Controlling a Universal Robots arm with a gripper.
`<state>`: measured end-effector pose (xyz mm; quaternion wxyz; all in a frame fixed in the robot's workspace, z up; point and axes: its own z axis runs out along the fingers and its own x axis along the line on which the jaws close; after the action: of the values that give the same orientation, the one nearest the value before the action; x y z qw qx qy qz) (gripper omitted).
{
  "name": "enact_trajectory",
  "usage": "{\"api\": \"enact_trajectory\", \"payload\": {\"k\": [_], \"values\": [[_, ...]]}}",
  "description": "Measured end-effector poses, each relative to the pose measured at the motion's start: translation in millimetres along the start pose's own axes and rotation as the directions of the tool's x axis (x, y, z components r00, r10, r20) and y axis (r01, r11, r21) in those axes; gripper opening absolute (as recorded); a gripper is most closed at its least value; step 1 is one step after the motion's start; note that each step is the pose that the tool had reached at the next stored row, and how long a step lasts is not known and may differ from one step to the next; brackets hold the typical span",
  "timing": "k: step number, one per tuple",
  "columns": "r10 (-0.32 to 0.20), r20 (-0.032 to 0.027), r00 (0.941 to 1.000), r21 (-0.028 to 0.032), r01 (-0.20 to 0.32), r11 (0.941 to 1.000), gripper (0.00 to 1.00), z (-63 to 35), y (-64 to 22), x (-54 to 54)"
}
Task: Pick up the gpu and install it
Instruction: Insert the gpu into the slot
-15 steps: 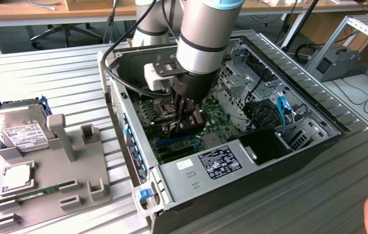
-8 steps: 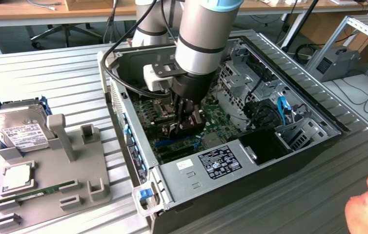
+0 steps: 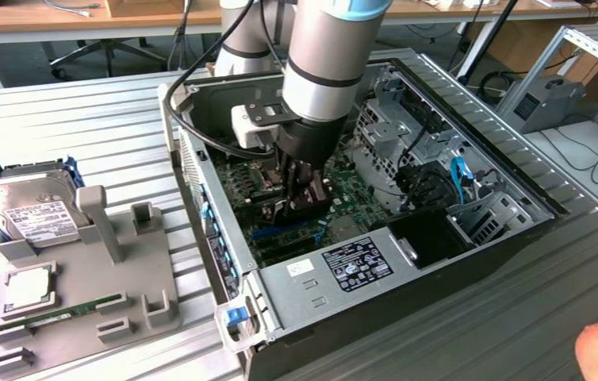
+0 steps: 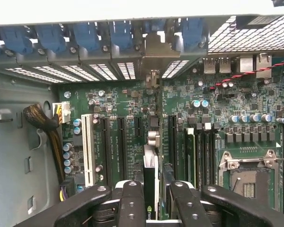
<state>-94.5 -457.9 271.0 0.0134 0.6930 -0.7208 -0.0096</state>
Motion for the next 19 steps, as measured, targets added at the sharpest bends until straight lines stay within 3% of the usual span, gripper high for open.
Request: {"api": "enact_trajectory", "payload": {"k": [13,19], "values": [[-0.004,0.0003,1.0,-0.0002,0.004,1.0,0.26,4.8,5.0,0.2],[-0.058,-0.0015,0.9983,0.0004,0.058,0.9983,0.26,5.0,5.0,0.0]]}}
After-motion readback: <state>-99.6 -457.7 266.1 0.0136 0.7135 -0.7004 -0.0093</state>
